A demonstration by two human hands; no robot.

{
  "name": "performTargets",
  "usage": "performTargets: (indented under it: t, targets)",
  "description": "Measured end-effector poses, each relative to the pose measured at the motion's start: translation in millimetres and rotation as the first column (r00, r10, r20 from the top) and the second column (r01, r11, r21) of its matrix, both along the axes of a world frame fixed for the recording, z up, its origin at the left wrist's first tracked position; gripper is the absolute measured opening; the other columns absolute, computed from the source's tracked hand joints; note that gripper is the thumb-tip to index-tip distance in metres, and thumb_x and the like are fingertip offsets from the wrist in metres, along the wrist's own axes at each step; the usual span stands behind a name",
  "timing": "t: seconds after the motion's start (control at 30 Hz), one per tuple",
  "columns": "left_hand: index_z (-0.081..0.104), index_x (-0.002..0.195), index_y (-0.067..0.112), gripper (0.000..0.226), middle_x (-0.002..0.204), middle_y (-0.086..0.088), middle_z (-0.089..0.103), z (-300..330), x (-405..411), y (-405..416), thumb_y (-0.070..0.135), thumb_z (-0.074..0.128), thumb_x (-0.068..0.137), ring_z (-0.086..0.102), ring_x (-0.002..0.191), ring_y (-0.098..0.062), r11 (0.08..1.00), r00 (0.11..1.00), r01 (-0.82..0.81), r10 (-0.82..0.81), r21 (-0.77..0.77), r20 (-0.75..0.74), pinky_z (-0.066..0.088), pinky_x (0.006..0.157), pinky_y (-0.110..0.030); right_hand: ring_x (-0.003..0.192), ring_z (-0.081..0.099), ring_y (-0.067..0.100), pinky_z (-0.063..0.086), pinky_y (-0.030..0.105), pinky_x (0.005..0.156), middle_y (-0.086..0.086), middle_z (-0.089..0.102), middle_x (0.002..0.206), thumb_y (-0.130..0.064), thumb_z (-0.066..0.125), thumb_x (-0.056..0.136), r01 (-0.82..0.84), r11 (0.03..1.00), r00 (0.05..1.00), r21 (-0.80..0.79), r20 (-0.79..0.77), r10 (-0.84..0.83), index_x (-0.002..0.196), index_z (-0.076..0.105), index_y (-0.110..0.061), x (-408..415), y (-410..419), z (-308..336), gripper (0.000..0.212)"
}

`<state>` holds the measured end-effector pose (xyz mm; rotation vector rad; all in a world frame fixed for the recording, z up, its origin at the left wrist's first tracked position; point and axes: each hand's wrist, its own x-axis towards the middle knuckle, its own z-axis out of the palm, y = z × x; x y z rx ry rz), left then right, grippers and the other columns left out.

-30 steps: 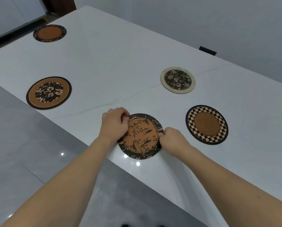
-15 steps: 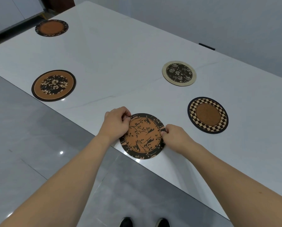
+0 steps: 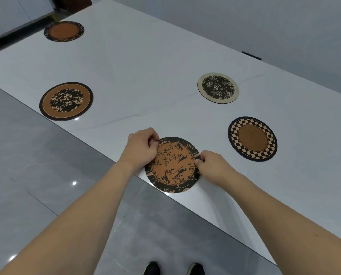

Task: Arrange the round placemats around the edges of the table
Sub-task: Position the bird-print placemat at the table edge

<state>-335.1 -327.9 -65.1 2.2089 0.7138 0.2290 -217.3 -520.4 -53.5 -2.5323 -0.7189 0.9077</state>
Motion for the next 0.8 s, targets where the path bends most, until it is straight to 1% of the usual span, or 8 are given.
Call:
performTargets:
  t: [0.1, 0.33, 0.53, 0.7, 0.8]
  targets:
    - [0.061, 0.084, 0.021, 0.012, 0.066, 0.004, 0.061, 0.2, 0.3, 0.5, 0.010, 0.055, 0.083, 0.056, 0.073, -0.011, 1.000, 1.000, 0.000, -0.001, -0.001, -0.006, 0.046, 0.092, -0.049, 0.066, 0.048, 0.008, 0.030, 0.024, 0.051, -0.004, 0.052, 0.076, -0.027, 0.044, 0.096, 0.005, 1.000, 1.000, 0.001, -0.008, -0.005, 0.068, 0.042, -0.025, 0.0, 0.7, 0.2, 0.028]
    - [0.061, 0.083, 0.021, 0.012, 0.065, 0.005, 0.061, -0.2, -0.2, 0.4, 0.011, 0.055, 0.082, 0.057, 0.073, -0.010, 1.000, 1.000, 0.007, -0.007, -0.002, -0.008, 0.046, 0.091, -0.050, 0.069, 0.050, 0.009, 0.032, 0.024, 0.052, -0.004, 0.053, 0.079, -0.027, 0.045, 0.097, -0.006, 1.000, 1.000, -0.006, -0.016, 0.006, 0.071, 0.043, -0.026, -0.7, 1.1, 0.5, 0.026]
    - [0.061, 0.084, 0.019, 0.012, 0.066, 0.007, 0.059, 0.1, 0.8, 0.2, 0.009, 0.054, 0.083, 0.056, 0.073, -0.011, 1.000, 1.000, 0.011, -0.011, 0.006, -0.006, 0.045, 0.092, -0.051, 0.068, 0.049, 0.009, 0.033, 0.023, 0.052, -0.004, 0.051, 0.078, -0.027, 0.044, 0.097, 0.004, 1.000, 1.000, 0.000, -0.030, -0.004, 0.069, 0.039, -0.027, -1.8, 1.0, 1.8, 0.029]
    - [0.061, 0.083, 0.019, 0.012, 0.065, 0.007, 0.058, -0.2, 0.3, 0.6, 0.009, 0.054, 0.083, 0.055, 0.073, -0.011, 1.000, 1.000, 0.012, -0.012, 0.012, -0.002, 0.045, 0.092, -0.050, 0.072, 0.052, 0.013, 0.036, 0.025, 0.056, 0.000, 0.054, 0.083, -0.026, 0.043, 0.097, 0.004, 1.000, 0.999, -0.001, -0.033, -0.004, 0.075, 0.045, -0.023, -3.3, 1.6, 2.8, 0.023]
    - [0.060, 0.083, 0.020, 0.012, 0.065, 0.006, 0.059, -1.5, 0.2, 0.8, 0.009, 0.055, 0.083, 0.054, 0.074, -0.008, 1.000, 1.000, 0.010, -0.011, 0.020, 0.006, 0.043, 0.093, -0.048, 0.068, 0.048, 0.009, 0.032, 0.024, 0.052, -0.004, 0.050, 0.077, -0.026, 0.043, 0.097, -0.007, 1.000, 1.000, -0.009, -0.014, 0.007, 0.072, 0.042, -0.024, -3.8, 1.6, 2.9, 0.025]
